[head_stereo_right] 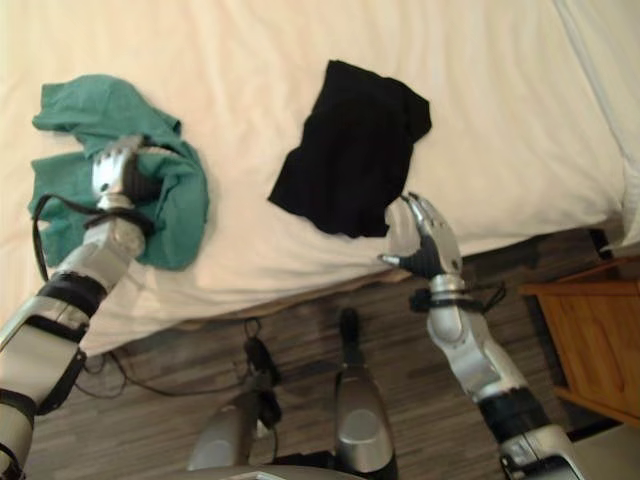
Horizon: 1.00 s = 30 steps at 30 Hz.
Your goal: Tidy up the quilt and then pick up the clothes from the bed and put them into the laundry hamper.
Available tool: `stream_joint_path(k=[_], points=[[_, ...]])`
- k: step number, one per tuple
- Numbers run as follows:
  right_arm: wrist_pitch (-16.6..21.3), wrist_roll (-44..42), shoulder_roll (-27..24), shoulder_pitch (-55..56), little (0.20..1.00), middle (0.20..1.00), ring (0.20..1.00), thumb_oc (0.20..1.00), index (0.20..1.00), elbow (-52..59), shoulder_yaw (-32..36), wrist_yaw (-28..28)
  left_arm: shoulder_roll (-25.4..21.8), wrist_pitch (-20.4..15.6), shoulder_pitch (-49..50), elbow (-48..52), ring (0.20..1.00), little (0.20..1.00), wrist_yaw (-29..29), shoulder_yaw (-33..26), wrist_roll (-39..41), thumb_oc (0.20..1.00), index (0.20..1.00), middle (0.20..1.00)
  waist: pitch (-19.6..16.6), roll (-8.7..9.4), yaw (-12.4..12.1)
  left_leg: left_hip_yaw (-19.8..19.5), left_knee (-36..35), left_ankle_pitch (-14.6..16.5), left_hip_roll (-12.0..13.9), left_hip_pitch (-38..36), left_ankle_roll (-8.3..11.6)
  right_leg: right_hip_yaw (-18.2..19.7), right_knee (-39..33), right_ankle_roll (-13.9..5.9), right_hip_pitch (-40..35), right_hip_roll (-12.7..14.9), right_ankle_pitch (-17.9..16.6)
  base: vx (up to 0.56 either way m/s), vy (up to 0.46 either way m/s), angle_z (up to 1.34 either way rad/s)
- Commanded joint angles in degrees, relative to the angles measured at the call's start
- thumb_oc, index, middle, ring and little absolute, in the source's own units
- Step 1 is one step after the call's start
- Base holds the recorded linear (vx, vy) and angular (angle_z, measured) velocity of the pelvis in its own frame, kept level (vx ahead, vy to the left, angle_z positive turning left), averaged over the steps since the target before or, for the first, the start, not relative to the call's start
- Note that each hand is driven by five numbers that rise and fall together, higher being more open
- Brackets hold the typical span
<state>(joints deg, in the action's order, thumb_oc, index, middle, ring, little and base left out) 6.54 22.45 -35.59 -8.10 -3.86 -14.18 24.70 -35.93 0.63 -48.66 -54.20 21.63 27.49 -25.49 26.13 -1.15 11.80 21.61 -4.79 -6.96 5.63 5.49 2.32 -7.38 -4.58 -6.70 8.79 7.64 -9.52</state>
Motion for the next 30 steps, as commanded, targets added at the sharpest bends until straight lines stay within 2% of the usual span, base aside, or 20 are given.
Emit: stream_joint_path(k=[1,3,4,6,7,12,14,15,18,19,20,21,23,24,25,26,27,28,29,30], points=[[3.60,1.26,-1.02,-1.68,1.000,1.000,1.000,1.000,1.000,4.08,2.80,0.63,1.53,0.69,-0.16,-5.57,0.200,0.200,-4.68,1.27,-6.18,0.200,0.200,0.200,-1.81,1.99,-0.88,0.78,-0.21,3.98,1.83,-3.62,3.76,-0.39,5.97,-5.30,2.72,1.20,5.15,0.01,0.004,-0.10],[3.54,1.95,-1.10,-1.54,1.000,1.000,1.000,1.000,1.000,4.85,3.15,0.64,4.33,0.49,3.57,-5.81,0.200,0.200,-6.00,-0.01,-5.91,0.200,0.200,0.200,-2.27,2.10,-1.27,0.98,-0.21,4.21,1.92,-3.75,3.86,-0.54,5.46,-5.35,2.43,1.24,5.00,0.02,-0.032,-0.04],[2.96,3.44,-1.59,-3.45,1.000,1.000,1.000,1.000,1.000,5.48,2.72,0.77,7.70,-0.44,10.00,-4.77,0.200,0.200,-6.07,-2.53,-3.36,0.200,0.200,0.200,-3.04,2.21,-2.19,0.60,-0.21,4.32,2.12,-4.04,3.91,-0.92,5.14,-5.03,1.65,1.25,5.18,0.02,-0.039,-0.03],[2.95,3.43,-1.65,-3.49,1.000,1.000,1.000,1.000,1.000,5.45,2.59,0.79,7.70,-0.43,10.15,-4.70,0.200,0.200,-6.07,-2.64,-3.37,0.200,0.200,0.200,-3.10,2.17,-2.07,0.58,-0.21,4.33,2.13,-4.04,3.91,-0.95,5.12,-5.02,1.62,1.24,5.18,-0.01,-0.012,-0.03],[2.45,3.61,-1.96,-6.40,1.000,1.000,1.000,1.000,1.000,5.68,2.32,1.03,9.65,-1.07,15.18,-2.93,0.200,0.200,-5.64,-4.04,-0.95,0.200,0.200,0.200,-3.36,2.21,-3.00,0.11,-0.21,4.05,2.20,-4.02,3.87,-1.25,5.10,-4.62,1.33,1.26,5.16,-0.01,-0.043,0.00],[0.68,2.66,-2.42,-16.54,1.000,1.000,1.000,1.000,1.000,1.78,-0.35,1.08,11.22,-3.68,28.48,2.93,0.200,0.200,-5.12,-8.34,8.40,0.200,0.200,0.200,-3.47,1.29,-6.58,-1.91,-0.21,3.97,2.23,-4.15,3.96,-2.95,5.18,-4.06,-0.08,1.52,5.82,0.01,-0.044,0.08],[-0.67,0.88,-3.44,-23.17,1.000,1.000,1.000,1.000,1.000,-4.76,-2.48,0.79,10.86,-5.76,35.98,8.00,0.200,0.200,-6.24,-9.51,12.13,0.200,0.200,0.200,-2.98,0.43,-8.93,-3.22,-0.21,3.59,1.96,-3.52,3.97,-4.18,5.44,-3.82,-0.32,1.88,5.95,-0.01,-0.050,0.23],[-0.60,0.84,-3.41,-23.42,1.000,1.000,1.000,1.000,1.000,-4.97,-2.67,0.88,10.82,-5.71,36.05,8.12,0.200,0.200,-6.27,-9.64,12.14,0.200,0.200,0.200,-3.02,0.47,-8.82,-3.23,-0.21,3.36,1.96,-3.31,3.94,-4.19,5.36,-3.74,-0.15,1.87,5.73,-0.04,-0.035,0.25],[-1.83,-0.98,-5.50,-31.10,1.000,1.000,1.000,1.000,1.000,-13.52,-4.88,1.15,9.75,-7.66,42.35,14.86,0.200,0.200,-7.71,-8.98,13.32,0.200,0.200,0.200,-1.68,-1.04,-11.05,-4.93,-0.21,2.52,1.33,-1.87,4.07,-5.37,6.10,-3.68,0.62,2.49,5.67,-0.05,-0.035,0.37],[-2.47,-2.92,-7.07,-36.15,1.000,1.000,1.000,1.000,1.000,-21.28,-6.54,0.93,9.13,-9.43,45.89,19.80,0.200,0.200,-9.29,-8.17,15.45,0.200,0.200,0.200,-0.94,-2.54,-12.65,-6.11,-0.21,1.97,0.89,-0.50,4.29,-6.69,6.47,-3.77,1.15,3.24,5.59,-0.08,-0.030,0.35],[-2.36,-2.99,-7.04,-36.44,1.000,1.000,1.000,1.000,1.000,-21.53,-6.76,1.00,9.14,-9.35,45.95,19.95,0.200,0.200,-9.35,-8.31,15.48,0.200,0.200,0.200,-1.01,-2.55,-12.50,-6.16,-0.21,1.75,0.89,-0.22,4.25,-6.74,6.36,-3.70,1.35,3.23,5.34,-0.07,-0.015,0.36],[-2.76,-6.97,-7.04,-40.04,1.000,1.000,1.000,1.000,1.000,-30.21,-7.17,0.89,9.14,-10.70,47.88,23.19,0.200,0.200,-11.51,-7.27,18.11,0.200,0.200,0.200,-0.83,-3.84,-13.47,-6.79,-0.21,1.55,0.56,0.68,4.42,-7.82,6.53,-3.88,1.55,3.83,5.37,-0.04,0.000,0.38],[-2.65,-8.79,-7.65,-42.43,1.000,1.000,1.000,1.000,1.000,-35.38,-8.35,0.39,9.00,-11.49,48.44,25.26,0.200,0.200,-12.42,-7.07,20.15,0.200,0.200,0.200,-0.75,-4.46,-13.71,-7.17,-0.21,1.15,0.36,1.46,4.46,-8.47,6.29,-3.89,1.79,4.09,4.98,-0.05,0.018,0.47],[-3.14,-11.66,-7.99,-45.09,1.000,1.000,1.000,1.000,1.000,-44.00,-9.72,-1.03,8.41,-12.76,48.98,28.62,0.200,0.200,-14.33,-6.53,24.52,0.200,0.200,0.200,-0.50,-5.54,-14.22,-7.68,-0.21,0.92,0.09,1.95,4.60,-9.33,6.41,-4.09,1.71,4.55,4.92,-0.04,0.026,0.35],[-3.04,-11.71,-7.98,-45.32,1.000,1.000,1.000,1.000,1.000,-44.18,-9.86,-1.02,8.42,-12.73,48.96,28.67,0.200,0.200,-14.37,-6.61,24.56,0.200,0.200,0.200,-0.54,-5.56,-14.14,-7.72,-0.21,0.74,0.09,2.18,4.56,-9.37,6.29,-4.03,1.86,4.53,4.70,-0.05,0.040,0.35],[-3.61,-16.01,-7.56,-46.34,1.000,1.000,1.000,1.000,1.000,-53.60,-10.03,-4.23,7.95,-14.00,48.12,31.67,0.200,0.200,-16.25,-5.54,28.49,0.200,0.200,0.200,-0.23,-6.51,-14.53,-8.36,-0.21,0.57,-0.33,2.41,4.67,-9.98,6.42,-4.27,1.51,4.90,4.66,-0.03,0.023,0.27],[-3.52,-16.06,-7.56,-46.47,1.000,1.000,1.000,1.000,1.000,-53.75,-10.11,-4.25,7.94,-13.98,48.11,31.71,0.200,0.200,-16.28,-5.57,28.53,0.200,0.200,0.200,-0.17,-6.52,-14.49,-8.37,-0.21,0.57,-0.33,2.38,4.67,-9.99,6.42,-4.28,1.47,4.91,4.67,-0.03,0.025,0.28],[-4.24,-20.00,-7.06,-45.96,0.536,0.536,0.536,0.536,0.536,-57.27,-9.04,-7.37,7.59,-13.84,47.68,32.93,0.200,0.200,-17.30,-5.44,29.79,0.200,0.200,0.200,-0.25,-6.87,-14.62,-8.62,-0.21,0.51,-0.45,2.50,4.73,-10.40,6.33,-4.36,1.30,5.05,4.67,-0.01,0.021,0.24],[-5.54,-25.23,-8.13,-45.63,0.200,0.200,0.200,0.200,0.200,-62.20,-8.04,-15.32,6.42,-13.71,47.98,36.07,0.200,0.200,-21.74,-5.31,33.11,0.200,0.200,0.200,-0.70,-7.12,-14.58,-9.01,-0.21,0.57,-0.59,2.50,4.82,-11.26,6.05,-4.46,0.63,5.29,4.76,-0.01,0.021,0.21],[-5.49,-25.26,-8.13,-45.69,0.200,0.200,0.200,0.200,0.200,-62.28,-8.08,-15.37,6.39,-13.66,48.01,36.14,0.200,0.200,-21.79,-5.35,33.15,0.200,0.200,0.200,-0.69,-7.13,-14.53,-9.05,-0.21,0.57,-0.59,2.50,4.82,-11.31,6.03,-4.46,0.59,5.29,4.75,0.00,0.039,0.37]])
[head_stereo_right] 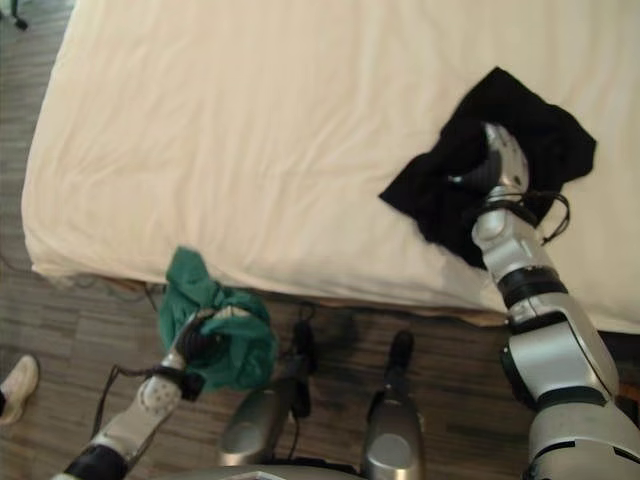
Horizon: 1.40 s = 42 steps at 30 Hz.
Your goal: Tidy up the quilt and then pick up the clothes from the bed and put them into the laundry hamper.
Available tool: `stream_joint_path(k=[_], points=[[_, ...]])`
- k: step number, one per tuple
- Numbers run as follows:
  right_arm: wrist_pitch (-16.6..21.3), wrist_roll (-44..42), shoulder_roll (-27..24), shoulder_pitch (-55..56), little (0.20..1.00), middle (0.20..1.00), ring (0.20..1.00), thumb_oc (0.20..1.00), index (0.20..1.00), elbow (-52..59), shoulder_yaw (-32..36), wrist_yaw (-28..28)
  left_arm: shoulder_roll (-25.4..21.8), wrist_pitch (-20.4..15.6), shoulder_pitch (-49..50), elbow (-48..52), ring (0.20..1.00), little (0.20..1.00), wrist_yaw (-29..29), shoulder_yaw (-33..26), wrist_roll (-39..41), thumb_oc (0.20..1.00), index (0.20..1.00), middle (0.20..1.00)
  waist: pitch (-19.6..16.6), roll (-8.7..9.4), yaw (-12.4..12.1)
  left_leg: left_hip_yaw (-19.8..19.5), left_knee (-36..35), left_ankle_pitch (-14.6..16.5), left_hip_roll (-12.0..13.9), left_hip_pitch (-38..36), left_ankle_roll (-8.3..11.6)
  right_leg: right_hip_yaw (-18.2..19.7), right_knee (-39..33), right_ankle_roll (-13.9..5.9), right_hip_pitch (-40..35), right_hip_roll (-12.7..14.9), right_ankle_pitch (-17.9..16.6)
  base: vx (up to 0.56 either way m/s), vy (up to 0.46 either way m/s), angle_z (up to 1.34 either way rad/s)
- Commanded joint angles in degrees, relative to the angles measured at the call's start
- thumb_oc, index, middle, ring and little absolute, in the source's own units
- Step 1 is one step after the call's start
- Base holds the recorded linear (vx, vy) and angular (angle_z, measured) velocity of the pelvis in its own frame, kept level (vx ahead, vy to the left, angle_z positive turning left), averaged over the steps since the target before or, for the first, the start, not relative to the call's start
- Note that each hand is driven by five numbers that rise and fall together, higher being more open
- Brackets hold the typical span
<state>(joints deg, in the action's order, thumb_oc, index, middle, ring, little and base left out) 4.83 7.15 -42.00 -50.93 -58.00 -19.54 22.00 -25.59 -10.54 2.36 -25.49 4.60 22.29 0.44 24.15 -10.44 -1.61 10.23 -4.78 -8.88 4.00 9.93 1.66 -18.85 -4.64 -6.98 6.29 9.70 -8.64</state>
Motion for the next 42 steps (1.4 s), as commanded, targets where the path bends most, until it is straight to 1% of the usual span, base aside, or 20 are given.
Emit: stream_joint_path(k=[1,6,8,10,15,18,20,22,24,25,26,27,32,33,34,35,36,37,39,42], points=[[-3.85,-11.07,-2.46,-2.57,0.200,0.200,0.200,0.200,0.200,-10.67,-2.31,-15.24,-4.26,-2.34,-2.48,8.93,0.200,0.200,-7.59,0.47,9.00,0.200,0.200,0.200,0.85,2.08,-1.03,2.24,-0.22,2.65,0.99,-2.16,5.47,-0.09,5.83,-4.30,2.60,3.32,3.85,0.03,0.064,0.41],[-1.64,-15.40,-0.22,5.52,0.200,0.200,0.200,0.200,0.200,-11.74,2.43,-16.77,-3.69,-1.85,-3.09,9.29,0.200,0.200,-11.78,2.67,9.12,0.200,0.200,0.200,-0.88,2.92,-1.07,2.52,-0.22,3.55,0.97,-3.65,5.19,-0.33,5.30,-4.61,0.84,3.36,3.85,0.03,0.046,0.13],[1.05,-21.94,5.53,19.91,0.200,0.200,0.200,0.200,0.200,-0.79,7.35,-17.97,-2.72,-1.25,-3.84,7.27,0.200,0.200,-12.56,1.16,8.07,0.200,0.200,0.200,-2.57,5.53,0.08,3.44,-0.22,4.93,1.26,-5.38,4.55,0.89,4.84,-4.76,-0.04,2.80,3.73,0.09,0.044,-0.12],[3.14,-24.73,16.99,40.55,0.200,0.200,0.200,0.200,0.200,10.95,8.83,-22.50,-1.82,-0.34,-3.01,1.13,0.200,0.200,-13.29,-2.77,5.19,0.200,0.200,0.200,-5.17,9.89,2.90,6.05,-0.22,6.95,1.72,-8.70,3.92,2.66,4.02,-5.08,-1.59,1.99,3.23,0.16,0.039,-0.37],[3.53,-29.60,26.47,55.10,0.200,0.200,0.200,0.200,0.200,11.22,14.36,-23.72,1.29,1.11,-0.83,-4.10,0.200,0.200,-12.77,-7.43,7.37,0.200,0.200,0.200,-7.72,13.07,7.09,9.42,-0.22,8.80,2.02,-12.70,3.08,5.20,6.71,-5.89,-1.61,1.55,2.72,0.10,0.088,-0.46],[3.35,-30.97,28.63,57.23,0.200,0.200,0.200,0.200,0.200,10.26,15.04,-24.11,2.07,1.55,-0.08,-5.22,0.200,0.200,-12.15,-8.51,8.21,0.200,0.200,0.200,-7.59,13.82,7.96,10.73,-0.22,9.44,2.21,-14.33,2.47,6.72,12.51,-6.67,0.64,1.43,2.08,0.01,0.105,-0.47],[3.05,-30.72,29.40,57.28,0.200,0.200,0.200,0.200,0.200,9.96,14.20,-24.43,3.02,1.77,0.44,-7.19,0.200,0.200,-11.10,-9.51,8.21,0.200,0.200,0.200,-6.62,13.98,8.63,11.69,-0.22,9.56,2.85,-16.06,2.28,8.88,19.29,-8.02,3.91,0.61,-1.94,-0.03,0.015,-0.61],[3.11,-30.44,29.81,56.19,0.200,0.200,0.200,0.200,0.200,9.50,13.02,-24.56,4.41,1.92,0.13,-10.95,0.200,0.200,-9.42,-9.56,7.58,0.200,0.200,0.200,-6.05,13.14,8.92,10.80,-0.22,9.03,3.93,-15.99,2.28,11.30,23.07,-8.02,5.62,-1.18,-0.65,-0.05,-0.007,-0.36],[3.45,-30.25,29.34,54.96,0.200,0.200,0.200,0.200,0.200,9.78,11.48,-24.00,6.12,1.77,-1.30,-15.70,0.200,0.200,-7.91,-8.88,6.98,0.200,0.200,0.200,-6.63,12.45,9.60,7.30,-0.22,8.95,3.01,-14.72,1.97,18.55,20.26,-8.02,4.56,-4.38,4.09,-0.01,0.018,0.01],[3.45,-30.25,29.33,54.92,0.200,0.200,0.200,0.200,0.200,9.76,11.48,-24.01,6.13,1.75,-1.34,-15.74,0.200,0.200,-7.90,-8.89,6.98,0.200,0.200,0.200,-6.72,12.42,9.59,7.32,-0.22,8.87,3.04,-14.57,1.98,18.56,20.11,-8.01,4.66,-4.42,3.92,0.00,-0.043,0.47],[3.62,-28.54,27.85,52.68,0.200,0.200,0.200,0.200,0.200,9.33,9.53,-22.98,7.44,1.59,-3.79,-20.06,0.200,0.200,-7.23,-8.04,7.59,0.200,0.200,0.200,-7.69,12.07,8.77,3.70,-0.22,8.51,1.73,-13.14,1.60,22.96,14.26,-4.81,1.20,-5.96,8.21,0.05,-0.209,1.06],[3.27,-23.02,26.68,50.33,0.200,0.200,0.200,0.200,0.200,9.02,6.18,-22.37,8.03,1.38,-4.41,-22.65,0.200,0.200,-6.80,-8.17,7.58,0.200,0.200,0.200,-8.92,11.56,6.17,-0.27,-0.22,8.21,0.34,-12.34,1.47,20.92,10.01,-2.54,-2.30,-5.22,9.65,0.05,-0.291,1.53],[2.99,-17.34,25.83,44.71,0.200,0.200,0.200,0.200,0.200,10.04,0.56,-20.18,11.63,0.68,-5.60,-27.18,0.200,0.200,-1.65,-10.10,11.97,0.200,0.200,0.200,-9.13,9.83,1.98,-5.98,-0.22,5.47,-1.28,-8.72,2.34,15.98,3.06,-1.81,-5.87,-4.23,8.71,-0.08,-0.173,1.46],[3.40,-15.13,23.81,42.13,0.200,0.200,0.200,0.200,0.200,10.40,-0.25,-18.30,13.85,0.21,-6.73,-28.63,0.200,0.200,0.27,-10.52,14.03,0.200,0.200,0.200,-7.37,8.10,0.09,-5.99,0.17,3.12,-1.49,-5.45,4.29,10.13,0.48,-2.16,-7.34,-2.60,8.77,-0.33,-0.074,1.23],[3.51,-14.44,23.07,41.44,0.200,0.200,0.200,0.200,0.200,9.91,-0.20,-17.27,14.71,0.23,-7.37,-30.14,0.200,0.200,1.11,-11.10,14.92,0.200,0.200,0.200,-6.90,7.42,-0.36,-1.90,0.68,2.50,-0.32,-4.56,4.64,6.64,0.06,-2.37,-7.96,-1.21,8.82,-0.30,-0.026,1.49],[3.51,-14.44,23.06,41.41,0.200,0.200,0.200,0.200,0.200,9.90,-0.20,-17.27,14.73,0.23,-7.40,-30.15,0.200,0.200,1.11,-11.11,14.92,0.200,0.200,0.200,-6.98,7.38,-0.31,-1.97,0.68,2.44,-0.31,-4.41,4.65,6.58,0.04,-2.36,-7.86,-1.24,8.77,-0.22,0.016,1.88],[3.22,-13.82,23.63,41.22,0.200,0.200,0.200,0.200,0.200,8.57,0.22,-16.22,14.89,0.90,-7.11,-31.26,0.200,0.200,1.40,-12.87,15.77,0.200,0.200,0.200,-7.38,7.51,-0.42,9.72,2.33,2.60,3.45,-5.53,4.67,0.26,-0.12,-2.47,-8.72,0.64,8.20,-0.11,0.008,1.54],[3.22,-13.82,23.65,41.21,0.200,0.200,0.200,0.200,0.200,8.56,0.21,-16.22,14.88,0.91,-7.10,-31.25,0.200,0.200,1.40,-12.88,15.77,0.200,0.200,0.200,-7.34,7.52,-0.40,9.71,2.38,2.63,3.46,-5.55,4.68,0.24,-0.13,-2.47,-8.77,0.64,8.21,-0.08,0.000,2.06],[2.85,-14.68,24.48,42.28,0.200,0.200,0.200,0.200,0.200,8.32,1.47,-16.19,14.51,1.04,-6.61,-32.15,0.200,0.200,2.19,-14.65,15.58,0.200,0.200,0.200,-8.42,8.57,-0.46,14.40,6.48,5.21,5.92,-7.54,5.41,-4.92,0.18,-2.21,-11.28,2.04,8.76,-0.05,-0.018,1.94],[2.78,-14.87,24.80,46.68,0.200,0.200,0.200,0.200,0.200,8.64,3.74,-16.44,14.17,1.10,-5.31,-33.80,0.200,0.200,3.30,-16.55,14.15,0.200,0.200,0.200,-10.16,10.05,-0.70,16.32,9.93,7.09,8.45,-10.15,5.79,-11.41,1.72,-1.32,-13.42,3.68,9.43,-0.09,0.059,1.84]])
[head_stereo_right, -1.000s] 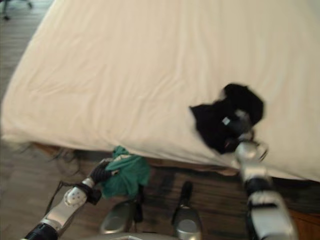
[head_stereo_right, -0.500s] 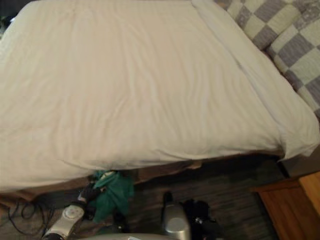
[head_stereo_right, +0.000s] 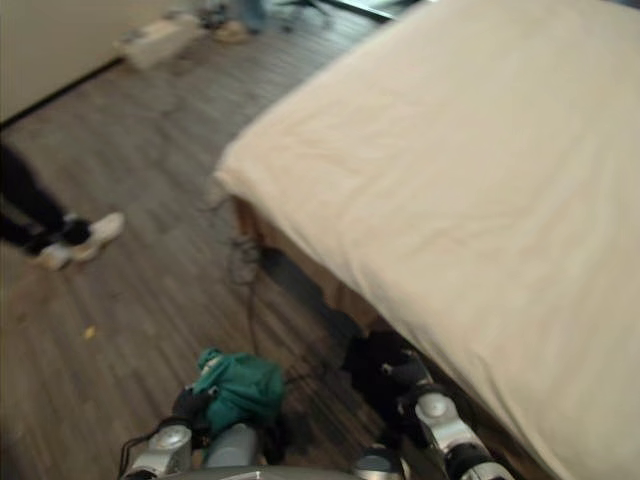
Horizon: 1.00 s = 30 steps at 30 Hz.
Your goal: Tidy up the quilt and then pick up the clothes from the bed and put them into the laundry hamper.
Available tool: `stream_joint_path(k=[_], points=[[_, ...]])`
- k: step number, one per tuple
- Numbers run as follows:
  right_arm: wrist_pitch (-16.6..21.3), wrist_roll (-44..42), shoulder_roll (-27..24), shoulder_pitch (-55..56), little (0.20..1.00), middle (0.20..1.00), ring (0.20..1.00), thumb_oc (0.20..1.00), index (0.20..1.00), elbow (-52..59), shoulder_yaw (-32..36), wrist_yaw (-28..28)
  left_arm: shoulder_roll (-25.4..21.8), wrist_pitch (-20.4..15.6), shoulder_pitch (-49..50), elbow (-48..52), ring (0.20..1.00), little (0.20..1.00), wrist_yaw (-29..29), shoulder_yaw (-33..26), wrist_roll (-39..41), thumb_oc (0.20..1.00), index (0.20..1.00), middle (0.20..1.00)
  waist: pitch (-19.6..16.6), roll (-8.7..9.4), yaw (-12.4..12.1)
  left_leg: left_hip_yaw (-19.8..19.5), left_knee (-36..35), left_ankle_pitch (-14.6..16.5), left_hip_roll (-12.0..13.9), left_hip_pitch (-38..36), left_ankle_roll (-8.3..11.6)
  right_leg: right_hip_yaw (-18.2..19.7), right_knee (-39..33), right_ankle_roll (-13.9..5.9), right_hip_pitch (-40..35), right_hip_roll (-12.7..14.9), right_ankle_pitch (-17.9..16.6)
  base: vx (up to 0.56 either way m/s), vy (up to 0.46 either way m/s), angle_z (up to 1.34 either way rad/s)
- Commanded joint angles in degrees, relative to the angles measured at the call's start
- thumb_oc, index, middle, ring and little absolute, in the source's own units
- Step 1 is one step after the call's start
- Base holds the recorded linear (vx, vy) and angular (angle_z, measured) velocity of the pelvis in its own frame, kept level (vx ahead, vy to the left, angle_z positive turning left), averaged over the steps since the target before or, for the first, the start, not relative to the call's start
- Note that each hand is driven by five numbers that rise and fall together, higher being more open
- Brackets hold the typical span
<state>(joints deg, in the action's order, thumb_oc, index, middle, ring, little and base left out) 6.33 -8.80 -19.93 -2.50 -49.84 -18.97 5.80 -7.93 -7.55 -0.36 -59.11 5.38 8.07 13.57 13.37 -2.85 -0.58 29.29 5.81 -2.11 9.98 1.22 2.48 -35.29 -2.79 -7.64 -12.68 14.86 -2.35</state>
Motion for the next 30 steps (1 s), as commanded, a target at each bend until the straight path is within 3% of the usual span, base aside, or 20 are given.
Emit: stream_joint_path(k=[1,3,4,5,6,7,8,9,10,12,13,19,22,23,25,26,27,28,29,30], points=[[0.86,1.79,2.88,-0.07,0.200,0.200,0.200,0.200,0.200,0.26,4.01,-0.09,-3.12,-1.51,-1.70,-0.20,0.200,0.200,2.34,-2.25,0.08,0.200,0.200,0.200,-0.05,2.44,-2.08,-3.59,-2.42,-0.24,2.23,-2.94,5.20,4.12,0.31,-0.60,5.39,-1.54,2.86,0.05,0.217,2.62],[0.22,3.09,3.17,1.96,0.200,0.200,0.200,0.200,0.200,-0.85,6.85,1.16,-2.85,-0.61,-2.26,-1.05,0.200,0.200,3.30,-2.40,-1.49,0.200,0.200,0.200,-1.07,2.54,-3.12,-6.59,-8.65,-1.13,0.24,-4.38,4.77,-0.13,5.91,-1.40,4.77,0.19,3.60,0.11,0.399,1.99],[-0.39,3.82,3.74,2.40,0.200,0.200,0.200,0.200,0.200,-1.86,8.27,2.00,-3.13,-0.02,-2.69,-0.93,0.200,0.200,3.62,-2.31,-2.75,0.200,0.200,0.200,-0.51,3.02,-2.74,-9.00,-10.75,0.27,-1.87,-5.33,2.81,0.11,15.00,-2.90,7.21,3.52,2.05,0.08,0.366,1.54],[-0.38,3.84,3.79,2.33,0.200,0.200,0.200,0.200,0.200,-1.89,8.29,2.01,-3.16,0.02,-2.74,-0.91,0.200,0.200,3.63,-2.33,-2.77,0.200,0.200,0.200,-0.51,3.27,-2.72,-8.99,-10.74,0.40,-2.28,-5.27,2.59,0.29,15.81,-3.18,7.59,4.16,2.29,0.04,0.353,1.92],[-0.44,4.10,3.63,1.85,0.200,0.200,0.200,0.200,0.200,-2.17,8.80,2.63,-4.15,-0.39,-3.30,0.15,0.200,0.200,4.37,-1.97,-3.17,0.200,0.200,0.200,1.27,3.51,-1.48,-10.90,-10.81,1.30,-3.11,-5.34,1.44,6.99,22.63,-5.14,12.53,5.29,-0.45,-0.02,0.139,1.22],[-0.43,4.10,3.65,1.79,0.200,0.200,0.200,0.200,0.200,-2.20,8.80,2.64,-4.16,-0.38,-3.33,0.15,0.200,0.200,4.37,-1.99,-3.18,0.200,0.200,0.200,1.22,3.63,-1.67,-10.68,-10.81,1.37,-3.24,-5.31,1.38,7.34,23.00,-5.21,12.92,5.49,-0.34,-0.09,0.143,0.72],[-0.26,3.69,3.55,1.32,0.200,0.200,0.200,0.200,0.200,-2.38,8.67,2.95,-4.61,-0.78,-3.65,0.22,0.200,0.200,4.73,-1.58,-3.33,0.200,0.200,0.200,1.64,3.43,-1.53,-11.51,-10.81,0.48,-3.07,-4.39,0.85,10.89,21.51,-3.91,14.37,3.35,0.34,-0.04,0.009,0.48],[0.09,2.54,3.09,1.34,0.200,0.200,0.200,0.200,0.200,-2.16,8.85,3.11,-4.84,-1.26,-4.19,0.33,0.200,0.200,4.83,-0.91,-3.53,0.200,0.200,0.200,2.21,2.97,-0.69,-14.73,-10.81,0.22,-3.62,-3.98,1.03,20.33,16.39,-2.96,15.95,-2.67,4.78,-0.04,0.003,0.51],[0.09,2.54,3.08,1.33,0.200,0.200,0.200,0.200,0.200,-2.17,8.86,3.11,-4.83,-1.26,-4.21,0.33,0.200,0.200,4.83,-0.91,-3.53,0.200,0.200,0.200,2.12,2.90,-0.73,-14.70,-10.81,0.17,-3.52,-3.86,1.06,20.33,16.19,-2.90,16.00,-2.80,4.62,0.05,-0.061,0.84],[0.42,1.65,2.71,1.71,0.200,0.200,0.200,0.200,0.200,-2.24,9.43,3.57,-5.12,-1.69,-5.11,0.06,0.200,0.200,4.69,-0.32,-3.99,0.200,0.200,0.200,2.58,3.02,0.17,-17.34,-10.81,0.60,-4.93,-3.47,1.00,26.35,7.46,-3.02,14.92,-4.45,3.53,0.05,-0.101,1.05],[-5.52,9.49,2.75,2.17,0.200,0.200,0.200,0.200,0.200,3.80,7.82,6.83,-4.91,1.26,-7.22,7.64,0.200,0.200,6.95,4.66,-1.22,0.200,0.200,0.200,-2.55,3.45,-0.08,-20.35,-10.81,2.96,-7.83,-7.80,0.66,25.87,2.65,-0.46,6.18,-10.07,6.15,0.05,-0.108,0.73],[-5.13,9.90,2.17,1.83,0.200,0.200,0.200,0.200,0.200,6.12,7.11,6.62,-5.52,0.38,-7.01,9.61,0.200,0.200,8.50,2.65,1.07,0.200,0.200,0.200,-1.28,3.92,-1.44,-21.11,-10.81,2.38,-6.52,-9.08,2.36,24.70,-0.38,0.48,4.91,-11.05,5.77,0.10,-0.126,0.19],[-5.15,9.70,1.39,0.94,0.200,0.200,0.200,0.200,0.200,6.70,6.87,6.32,-5.83,0.34,-7.02,10.23,0.200,0.200,8.00,2.20,1.84,0.200,0.200,0.200,0.38,4.54,-2.44,-21.00,-2.46,3.03,-5.92,-5.93,3.00,24.72,-1.17,1.31,3.91,-11.20,6.21,0.04,-0.169,-0.04],[-5.10,8.75,-0.24,0.51,0.200,0.200,0.200,0.200,0.200,7.30,7.18,5.96,-5.82,0.56,-7.94,10.19,0.200,0.200,8.16,2.08,2.63,0.200,0.200,0.200,2.67,5.14,-3.39,-21.18,11.48,-1.56,-3.59,2.96,4.29,23.40,-1.29,2.99,2.86,-11.25,7.09,0.02,-0.216,0.02],[-5.38,8.49,-0.83,0.35,0.200,0.200,0.200,0.200,0.200,7.35,7.23,5.77,-5.42,0.86,-8.35,9.81,0.200,0.200,8.21,2.08,2.74,0.200,0.200,0.200,3.32,5.30,-3.62,-20.40,15.80,-3.29,-2.54,6.00,3.84,22.58,-1.51,3.63,2.12,-11.44,7.73,0.05,-0.181,0.32],[-5.58,8.43,-1.20,0.23,0.200,0.200,0.200,0.200,0.200,7.12,7.07,5.59,-5.15,1.15,-8.59,9.31,0.200,0.200,8.35,2.19,2.63,0.200,0.200,0.200,3.71,6.00,-3.84,-18.18,18.59,-3.54,-1.79,8.34,3.39,21.71,-1.67,4.07,1.32,-11.44,8.54,0.27,-0.153,0.45],[-6.17,8.61,-1.51,-0.12,0.200,0.200,0.200,0.200,0.200,5.83,6.50,4.97,-4.71,1.42,-8.43,8.52,0.200,0.200,8.28,2.05,2.38,0.200,0.200,0.200,3.33,6.71,-4.49,-12.78,18.03,-0.34,-1.95,11.63,2.21,20.62,-2.21,3.99,-0.71,-11.79,10.71,0.28,-0.150,0.37],[-6.16,8.61,-1.49,-0.13,0.200,0.200,0.200,0.200,0.200,5.82,6.50,4.97,-4.72,1.42,-8.42,8.52,0.200,0.200,8.28,2.05,2.38,0.200,0.200,0.200,3.33,6.74,-4.53,-12.72,18.03,-0.29,-1.97,11.60,2.18,20.66,-2.21,3.96,-0.72,-11.75,10.73,0.41,-0.046,0.36],[-6.20,8.66,-1.39,-0.11,0.200,0.200,0.200,0.200,0.200,5.73,6.34,4.67,-4.63,1.55,-7.89,8.44,0.200,0.200,8.09,1.82,2.17,0.200,0.200,0.200,2.85,7.11,-5.10,-11.22,15.39,2.84,-3.60,12.16,1.90,20.91,-2.21,3.20,-1.78,-11.40,12.21,0.48,0.069,0.26],[-6.17,9.13,-1.35,-0.22,0.200,0.200,0.200,0.200,0.200,5.98,6.09,4.36,-4.69,1.81,-6.59,8.82,0.200,0.200,7.99,1.05,1.64,0.200,0.200,0.200,2.06,6.81,-6.01,-8.31,8.21,2.16,-5.25,13.58,1.48,20.85,-2.21,2.45,-2.70,-12.03,12.87,0.65,0.096,0.23]])
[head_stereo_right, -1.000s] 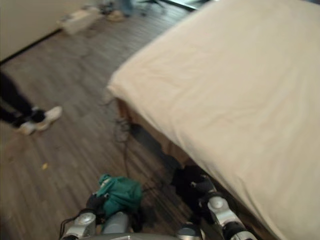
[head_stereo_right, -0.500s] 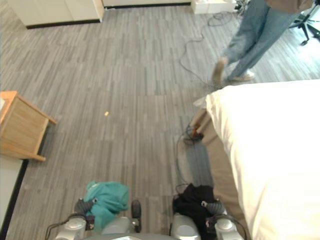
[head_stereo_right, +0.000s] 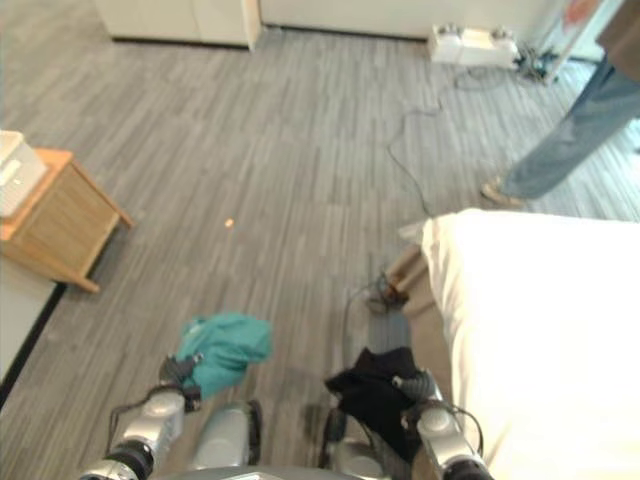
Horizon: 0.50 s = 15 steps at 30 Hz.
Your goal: Tidy up the quilt and then pick up the clothes from the bed and put them into the laundry hamper.
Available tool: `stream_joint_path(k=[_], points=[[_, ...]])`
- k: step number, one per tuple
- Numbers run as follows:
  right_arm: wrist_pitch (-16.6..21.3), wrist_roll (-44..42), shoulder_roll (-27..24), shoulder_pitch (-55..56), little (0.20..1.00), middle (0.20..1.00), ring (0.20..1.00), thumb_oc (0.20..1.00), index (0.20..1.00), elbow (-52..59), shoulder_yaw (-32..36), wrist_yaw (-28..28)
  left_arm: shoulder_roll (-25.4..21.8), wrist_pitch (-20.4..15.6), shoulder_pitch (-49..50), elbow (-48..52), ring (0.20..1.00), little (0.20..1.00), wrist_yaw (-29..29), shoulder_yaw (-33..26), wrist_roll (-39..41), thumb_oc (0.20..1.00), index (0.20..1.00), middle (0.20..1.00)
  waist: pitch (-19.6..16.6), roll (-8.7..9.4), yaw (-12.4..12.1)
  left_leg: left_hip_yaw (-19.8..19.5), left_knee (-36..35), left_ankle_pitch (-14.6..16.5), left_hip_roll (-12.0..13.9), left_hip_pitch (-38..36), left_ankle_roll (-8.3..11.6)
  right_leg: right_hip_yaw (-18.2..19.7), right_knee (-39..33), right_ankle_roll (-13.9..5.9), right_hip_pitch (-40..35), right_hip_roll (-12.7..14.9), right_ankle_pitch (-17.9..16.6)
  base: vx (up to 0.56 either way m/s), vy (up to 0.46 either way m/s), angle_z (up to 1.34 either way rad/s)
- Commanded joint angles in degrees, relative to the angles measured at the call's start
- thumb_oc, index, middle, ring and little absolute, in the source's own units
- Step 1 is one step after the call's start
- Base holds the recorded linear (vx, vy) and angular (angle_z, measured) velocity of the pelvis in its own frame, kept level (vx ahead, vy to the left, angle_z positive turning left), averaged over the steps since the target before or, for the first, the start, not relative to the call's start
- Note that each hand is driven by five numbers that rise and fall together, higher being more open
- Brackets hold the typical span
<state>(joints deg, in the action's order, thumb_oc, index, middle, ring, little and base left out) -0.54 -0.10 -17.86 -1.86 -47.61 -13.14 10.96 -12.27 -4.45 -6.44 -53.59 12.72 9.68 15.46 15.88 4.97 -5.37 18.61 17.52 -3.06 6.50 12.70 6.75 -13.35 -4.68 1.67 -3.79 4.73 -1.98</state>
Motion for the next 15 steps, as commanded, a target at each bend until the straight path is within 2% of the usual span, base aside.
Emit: stream_joint_path(k=[1,2,3,4,5,6,7,8,9,10,11,12,14,15], points=[[0.68,1.04,-3.39,-1.16,0.200,0.200,0.200,0.200,0.200,3.66,0.15,-0.92,-0.23,-1.14,0.08,3.14,0.200,0.200,0.39,-0.93,-0.35,0.200,0.200,0.200,-0.96,-1.06,-1.84,4.12,-7.56,1.49,-2.01,2.45,-2.38,-1.44,-0.32,-7.41,-12.56,-2.10,13.16,0.47,0.084,0.07],[0.70,1.09,-3.38,-1.13,0.200,0.200,0.200,0.200,0.200,3.59,0.13,-0.93,-0.22,-1.14,0.17,3.16,0.200,0.200,0.37,-0.93,-0.37,0.200,0.200,0.200,-1.02,-0.77,-1.84,4.25,-8.54,1.23,-2.60,1.88,-2.38,-1.44,-0.32,-7.57,-12.68,-1.71,13.33,0.58,0.082,0.15],[0.72,2.57,-3.14,-1.93,0.200,0.200,0.200,0.200,0.200,3.78,-0.12,-1.55,-0.32,-0.92,0.69,1.51,0.200,0.200,-0.02,-2.07,-0.34,0.200,0.200,0.200,-2.39,-0.39,-2.41,6.29,-13.97,0.59,-3.08,0.46,-3.35,-2.14,0.06,-8.35,-14.53,-2.27,14.48,0.41,0.056,0.13],[0.71,2.59,-3.12,-1.92,0.200,0.200,0.200,0.200,0.200,3.78,-0.14,-1.55,-0.34,-0.93,0.71,1.49,0.200,0.200,-0.03,-2.10,-0.34,0.200,0.200,0.200,-2.33,-0.34,-2.40,6.33,-14.31,0.46,-3.23,0.22,-3.39,-2.15,0.07,-8.40,-14.62,-2.18,14.51,0.78,0.114,0.10],[1.15,3.80,-2.30,-2.41,0.200,0.200,0.200,0.200,0.200,3.78,-0.90,-1.40,-0.27,-0.73,1.28,0.39,0.200,0.200,-0.23,-2.87,0.10,0.200,0.200,0.200,-3.17,0.95,-3.02,5.21,-14.79,1.09,-5.07,-1.34,-5.59,-2.27,6.30,-9.20,-13.92,-1.42,13.58,0.40,0.070,0.01],[1.16,3.81,-2.25,-2.40,0.200,0.200,0.200,0.200,0.200,3.78,-0.91,-1.39,-0.31,-0.74,1.30,0.38,0.200,0.200,-0.24,-2.87,0.10,0.200,0.200,0.200,-3.22,1.03,-3.02,5.24,-14.91,1.09,-5.18,-1.38,-5.65,-2.27,6.49,-9.28,-13.82,-1.31,13.71,0.72,0.159,-0.16],[1.69,3.95,-1.26,-2.79,0.200,0.200,0.200,0.200,0.200,3.74,-0.87,-1.15,-0.61,-0.28,1.19,-0.48,0.200,0.200,-0.22,-3.22,-0.08,0.200,0.200,0.200,-3.10,2.47,-3.21,5.18,-15.70,3.07,-7.31,-4.21,-7.72,-1.85,20.48,-14.79,-8.78,0.44,6.21,0.33,0.106,-0.23],[1.70,3.96,-1.23,-2.84,0.200,0.200,0.200,0.200,0.200,3.71,-0.87,-1.15,-0.63,-0.29,1.14,-0.50,0.200,0.200,-0.23,-3.24,-0.09,0.200,0.200,0.200,-3.15,2.54,-3.26,5.27,-15.78,3.13,-7.44,-4.17,-7.84,-1.74,20.88,-14.94,-8.50,0.62,6.40,0.68,0.136,-0.16],[2.10,3.94,-0.90,-3.04,0.200,0.200,0.200,0.200,0.200,5.25,-0.70,-0.96,-1.05,-0.26,1.22,0.58,0.200,0.200,0.47,-3.64,0.14,0.200,0.200,0.200,-2.02,1.28,-2.79,5.27,-17.51,4.36,-7.26,-8.67,-8.97,-2.43,35.30,-16.67,-3.31,2.59,-1.22,0.35,0.047,0.14],[2.08,3.95,-0.93,-3.04,0.200,0.200,0.200,0.200,0.200,5.29,-0.70,-0.96,-1.03,-0.22,1.23,0.63,0.200,0.200,0.49,-3.65,0.14,0.200,0.200,0.200,-1.98,1.32,-2.80,5.32,-17.67,4.30,-7.39,-8.72,-9.05,-2.37,35.67,-16.67,-3.12,2.74,-1.08,0.59,0.090,0.30],[2.21,3.84,-1.06,-3.09,0.200,0.200,0.200,0.200,0.200,6.57,-0.41,-0.82,-1.45,-0.17,1.17,1.15,0.200,0.200,0.88,-3.32,0.05,0.200,0.200,0.200,-1.34,-0.12,-1.81,4.69,-19.68,4.47,-6.44,-11.96,-9.52,-2.20,42.46,-16.67,1.15,3.47,-3.16,0.37,0.085,0.36],[2.19,3.56,-1.14,-3.09,0.200,0.200,0.200,0.200,0.200,7.51,-0.17,-0.94,-1.89,-0.34,0.85,1.82,0.200,0.200,1.16,-3.14,-0.08,0.200,0.200,0.200,-0.55,-2.23,-0.78,3.91,-21.31,3.42,-4.96,-14.13,-9.81,-2.09,47.03,-15.71,6.19,3.80,-1.86,0.56,0.078,0.36],[2.37,2.78,-1.03,-3.07,0.200,0.200,0.200,0.200,0.200,8.47,-0.15,-1.02,-2.26,-0.39,-0.18,2.16,0.200,0.200,1.29,-1.81,-1.36,0.200,0.200,0.200,0.52,-3.69,1.39,0.39,-22.52,4.10,-4.59,-17.57,-8.96,-0.83,42.93,-13.21,11.46,2.40,2.43,0.46,-0.034,0.46],[2.37,2.78,-1.04,-3.07,0.200,0.200,0.200,0.200,0.200,8.48,-0.16,-1.02,-2.25,-0.38,-0.18,2.16,0.200,0.200,1.30,-1.82,-1.37,0.200,0.200,0.200,0.65,-3.66,1.57,0.22,-22.51,4.13,-4.65,-17.69,-8.96,-0.98,42.96,-13.23,11.26,2.50,2.54,0.78,-0.280,1.14]])
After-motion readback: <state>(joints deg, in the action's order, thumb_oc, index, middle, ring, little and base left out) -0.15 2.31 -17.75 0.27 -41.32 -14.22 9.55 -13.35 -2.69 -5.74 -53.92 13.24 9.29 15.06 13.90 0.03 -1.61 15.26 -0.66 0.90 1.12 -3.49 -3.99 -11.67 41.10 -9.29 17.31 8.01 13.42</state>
